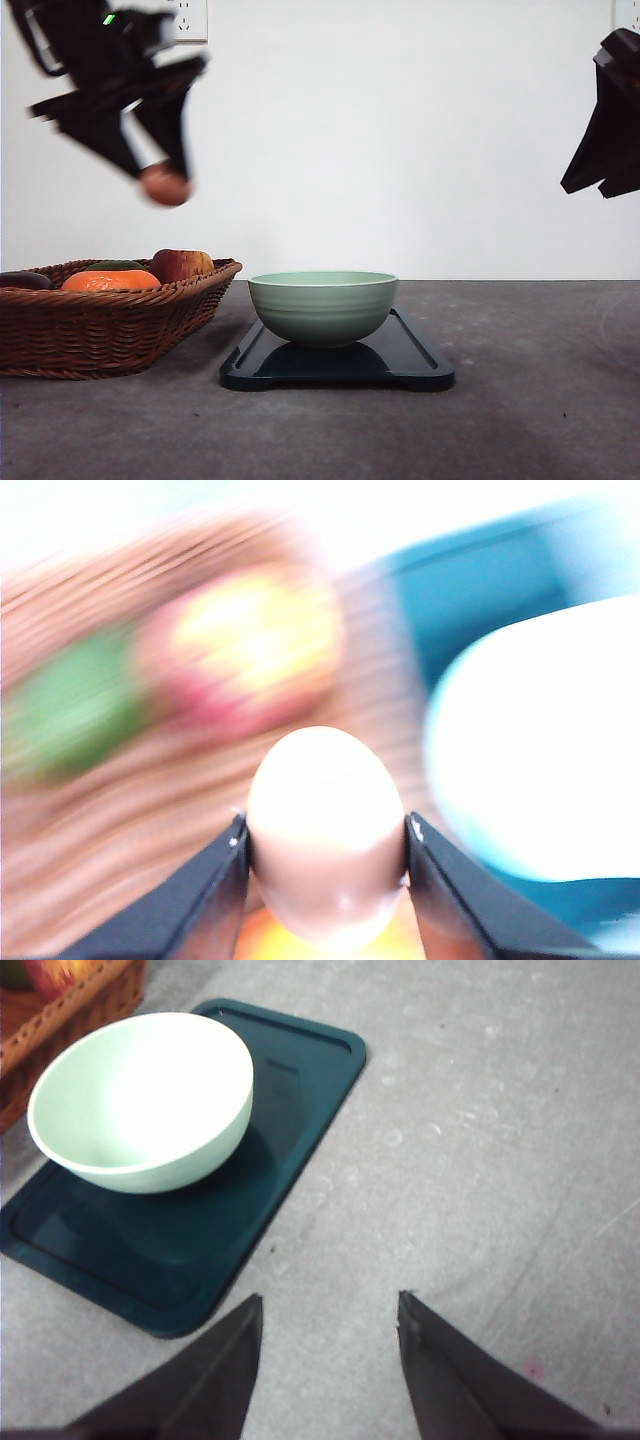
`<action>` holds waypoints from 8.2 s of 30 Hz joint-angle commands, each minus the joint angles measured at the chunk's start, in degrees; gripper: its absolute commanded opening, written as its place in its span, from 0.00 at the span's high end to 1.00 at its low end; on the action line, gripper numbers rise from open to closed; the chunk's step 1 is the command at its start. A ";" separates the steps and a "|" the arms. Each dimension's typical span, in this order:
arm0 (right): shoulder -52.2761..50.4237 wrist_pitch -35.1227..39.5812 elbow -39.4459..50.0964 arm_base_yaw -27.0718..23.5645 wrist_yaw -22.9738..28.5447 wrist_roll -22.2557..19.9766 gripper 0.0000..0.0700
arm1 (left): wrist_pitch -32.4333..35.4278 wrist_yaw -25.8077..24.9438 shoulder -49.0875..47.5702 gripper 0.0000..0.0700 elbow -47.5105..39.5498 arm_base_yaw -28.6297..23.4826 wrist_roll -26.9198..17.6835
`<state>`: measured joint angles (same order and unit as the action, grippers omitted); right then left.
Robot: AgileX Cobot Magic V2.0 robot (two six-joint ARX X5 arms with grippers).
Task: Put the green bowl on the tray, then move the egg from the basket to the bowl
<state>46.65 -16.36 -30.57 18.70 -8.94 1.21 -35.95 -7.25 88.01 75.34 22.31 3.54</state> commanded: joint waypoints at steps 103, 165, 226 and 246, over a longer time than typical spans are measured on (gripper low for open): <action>0.48 0.72 -0.26 0.24 -0.05 -0.37 0.62 | 11.81 9.81 23.64 0.48 6.58 17.83 4.75; 0.44 0.50 -0.28 0.30 -9.54 -0.43 0.98 | 6.95 5.56 -51.46 0.99 -40.98 -2.04 1.45; 0.42 1.38 -0.28 0.28 -10.16 -0.37 0.98 | 26.17 5.86 -87.83 1.00 -74.59 -22.52 3.22; -13.10 4.31 7.33 -3.09 0.25 -7.21 0.98 | 26.19 5.86 -87.83 1.00 -74.59 -22.52 3.22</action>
<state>34.90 -12.58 -24.87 16.06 -9.36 -5.17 -10.26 -1.43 0.25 1.85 -0.14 6.87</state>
